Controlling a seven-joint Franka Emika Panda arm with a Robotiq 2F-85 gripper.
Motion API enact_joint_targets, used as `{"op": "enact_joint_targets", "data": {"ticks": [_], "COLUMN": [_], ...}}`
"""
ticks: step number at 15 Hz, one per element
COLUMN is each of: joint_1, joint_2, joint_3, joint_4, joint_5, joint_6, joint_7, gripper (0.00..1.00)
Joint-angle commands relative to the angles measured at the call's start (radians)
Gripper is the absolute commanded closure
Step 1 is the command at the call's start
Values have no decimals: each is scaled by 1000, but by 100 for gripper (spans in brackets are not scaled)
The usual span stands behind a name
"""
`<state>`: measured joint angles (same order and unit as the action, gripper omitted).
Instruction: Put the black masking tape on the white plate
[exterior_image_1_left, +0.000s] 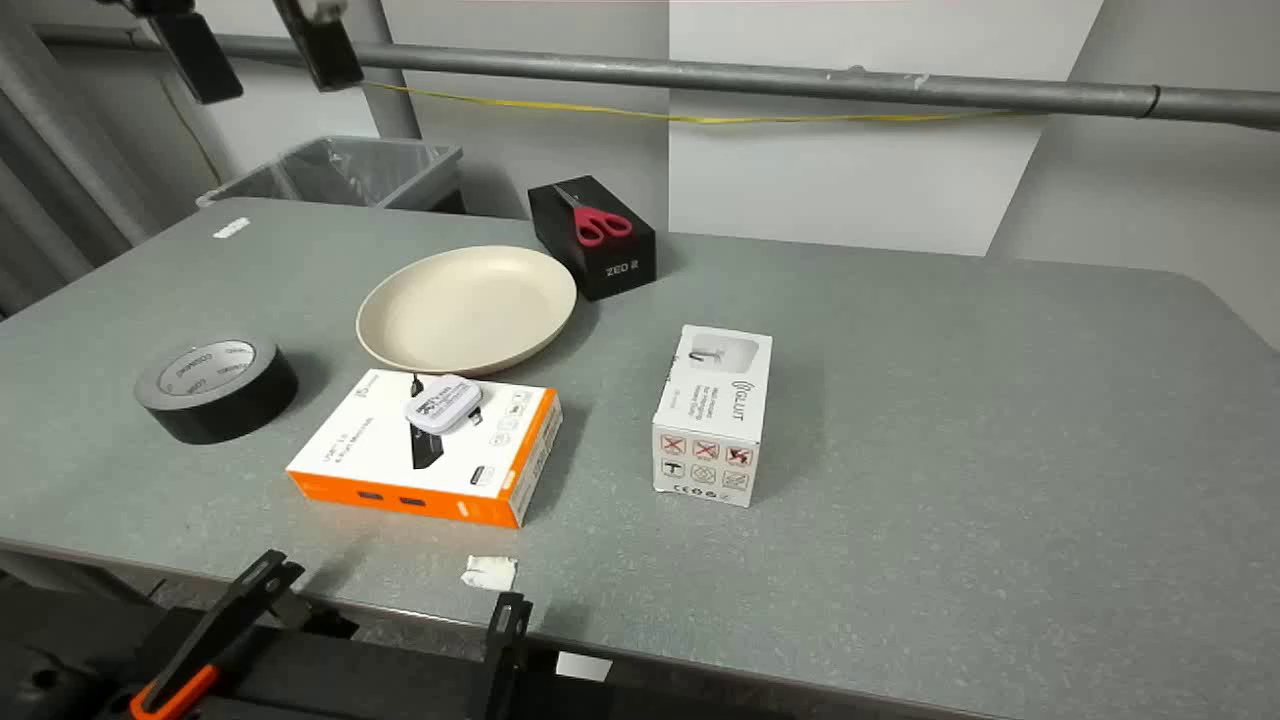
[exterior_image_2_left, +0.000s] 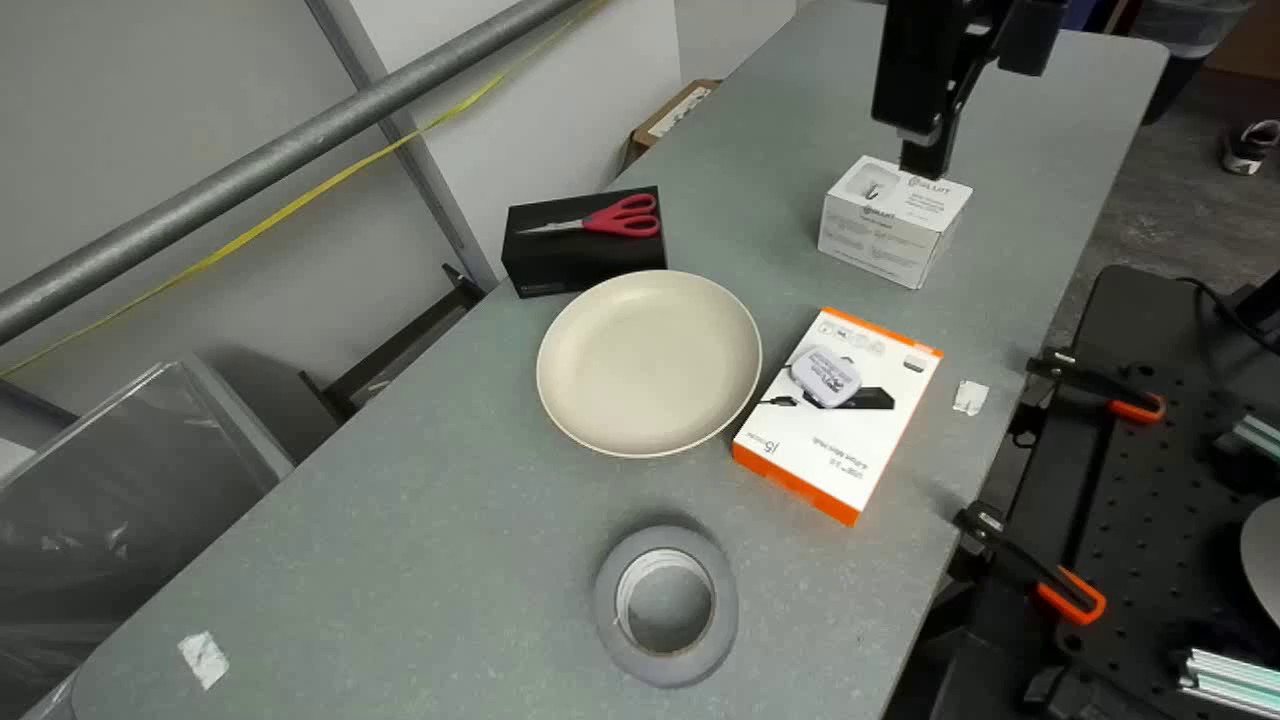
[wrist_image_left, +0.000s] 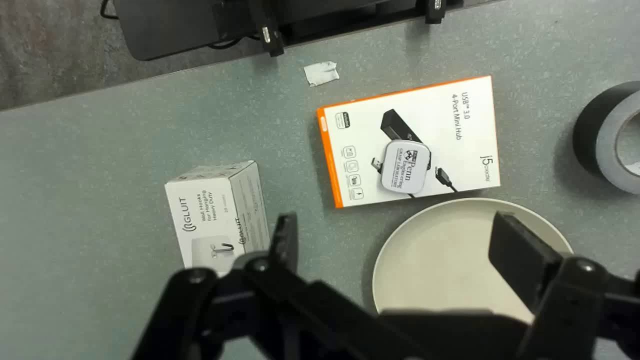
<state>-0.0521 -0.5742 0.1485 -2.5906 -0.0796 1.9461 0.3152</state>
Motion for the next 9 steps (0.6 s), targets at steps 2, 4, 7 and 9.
{"op": "enact_joint_targets", "data": {"ticks": [2,4,7,9], "joint_1": [11,15,41,79], "joint_2": [1,-7,23,75], "joint_3": [-11,-14,-28,-17], "joint_4": [1,-5,2,4], "joint_5": [-6,-10,28,72], "joint_6": [-2,3,48,116], "joint_7": [5,-13,-51,-76], "gripper": [0,0,0,0]}}
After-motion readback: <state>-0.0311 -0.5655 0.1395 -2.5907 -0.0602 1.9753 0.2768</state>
